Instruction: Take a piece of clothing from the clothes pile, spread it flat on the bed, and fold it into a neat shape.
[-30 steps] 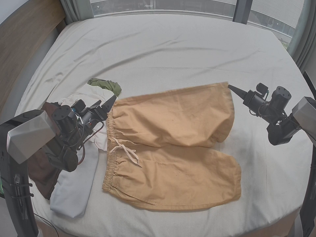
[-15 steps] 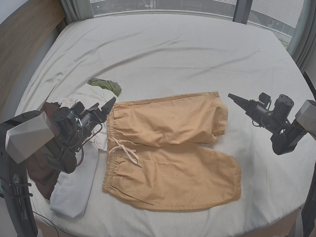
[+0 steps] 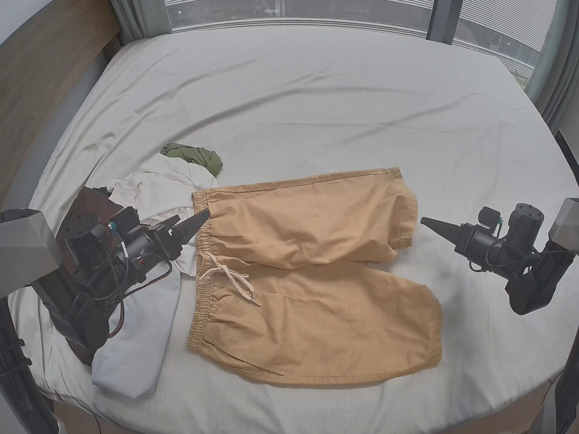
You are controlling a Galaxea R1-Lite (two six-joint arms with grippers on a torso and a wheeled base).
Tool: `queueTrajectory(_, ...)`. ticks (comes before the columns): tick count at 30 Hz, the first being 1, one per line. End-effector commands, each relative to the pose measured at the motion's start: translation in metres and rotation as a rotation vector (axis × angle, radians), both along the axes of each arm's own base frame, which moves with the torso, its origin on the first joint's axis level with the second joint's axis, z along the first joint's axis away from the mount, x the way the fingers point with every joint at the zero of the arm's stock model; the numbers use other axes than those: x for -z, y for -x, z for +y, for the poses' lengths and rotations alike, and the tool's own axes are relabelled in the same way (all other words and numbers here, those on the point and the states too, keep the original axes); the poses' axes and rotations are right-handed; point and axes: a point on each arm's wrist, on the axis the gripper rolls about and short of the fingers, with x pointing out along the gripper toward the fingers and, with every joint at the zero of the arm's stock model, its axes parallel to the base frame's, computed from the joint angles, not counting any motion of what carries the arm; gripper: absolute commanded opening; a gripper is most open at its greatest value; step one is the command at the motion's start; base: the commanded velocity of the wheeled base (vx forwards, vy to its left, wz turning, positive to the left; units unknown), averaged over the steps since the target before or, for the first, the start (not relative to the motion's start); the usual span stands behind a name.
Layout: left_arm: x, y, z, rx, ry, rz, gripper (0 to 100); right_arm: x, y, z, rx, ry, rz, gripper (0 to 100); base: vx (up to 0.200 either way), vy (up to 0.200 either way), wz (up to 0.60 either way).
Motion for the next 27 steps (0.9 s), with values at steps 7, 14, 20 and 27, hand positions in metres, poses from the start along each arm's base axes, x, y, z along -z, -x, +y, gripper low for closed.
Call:
queueTrajectory(7,0.017,0.009,-0.012,0.042,-0.094,0.022,100,0.025,-0.003,0.016,-0.043,0.015,0.054,100,0.0,0.0,0.0)
queueTrajectory(14,0.029,0.007,-0.013,0.046,-0.157,0.023,100,0.029,-0.006,0.023,-0.048,0.019,0.053,100,0.0,0.0,0.0)
queueTrajectory(20,0.029,0.007,-0.013,0.049,-0.157,0.021,100,0.039,-0.012,0.028,-0.04,0.021,0.037,100,0.0,0.0,0.0)
queueTrajectory(27,0.028,0.007,-0.013,0.048,-0.157,0.018,100,0.039,-0.014,0.028,-0.04,0.02,0.034,0,0.0,0.0,0.0)
